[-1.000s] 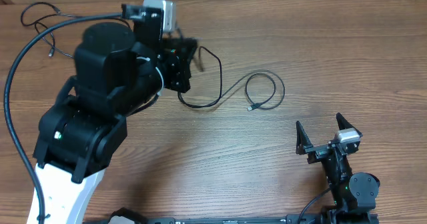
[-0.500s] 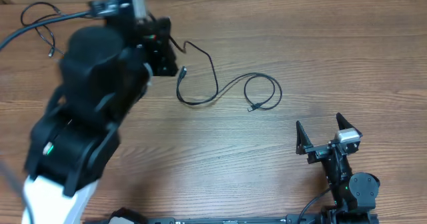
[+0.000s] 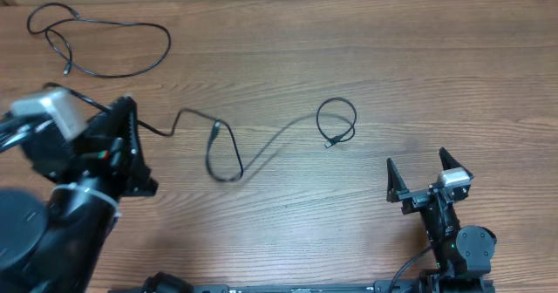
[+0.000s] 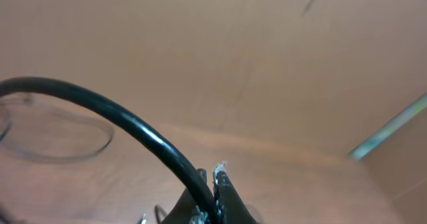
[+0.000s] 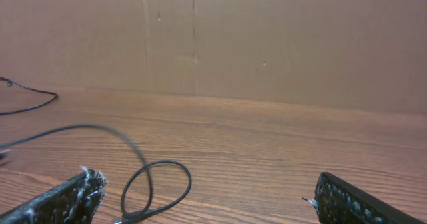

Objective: Untangle cables

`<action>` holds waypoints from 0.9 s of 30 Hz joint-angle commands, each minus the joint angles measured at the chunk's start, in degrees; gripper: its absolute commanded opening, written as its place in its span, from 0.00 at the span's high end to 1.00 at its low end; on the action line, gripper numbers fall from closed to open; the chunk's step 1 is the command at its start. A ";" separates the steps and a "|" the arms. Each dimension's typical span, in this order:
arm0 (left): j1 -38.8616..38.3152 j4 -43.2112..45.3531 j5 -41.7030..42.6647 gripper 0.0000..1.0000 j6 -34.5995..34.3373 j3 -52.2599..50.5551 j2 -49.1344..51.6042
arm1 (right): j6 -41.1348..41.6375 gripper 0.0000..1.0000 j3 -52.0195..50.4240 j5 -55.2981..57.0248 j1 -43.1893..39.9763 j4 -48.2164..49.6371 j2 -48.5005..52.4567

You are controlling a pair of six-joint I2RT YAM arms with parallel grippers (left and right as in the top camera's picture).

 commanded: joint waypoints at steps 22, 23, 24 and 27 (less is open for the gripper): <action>0.00 -15.69 4.74 0.96 -6.51 -0.35 11.93 | -0.09 0.00 -0.59 0.39 0.17 0.22 -0.46; 0.00 -16.52 2.86 0.96 -9.09 -0.35 12.17 | -0.09 0.00 -0.59 0.39 0.17 0.24 -0.46; 0.00 -17.51 0.52 0.96 -12.68 -0.35 12.48 | -0.09 0.00 -0.59 0.39 0.17 0.24 -0.46; 0.00 -20.04 -3.41 0.96 -21.77 -0.35 13.68 | -0.09 0.00 -0.59 0.39 0.17 0.24 -0.46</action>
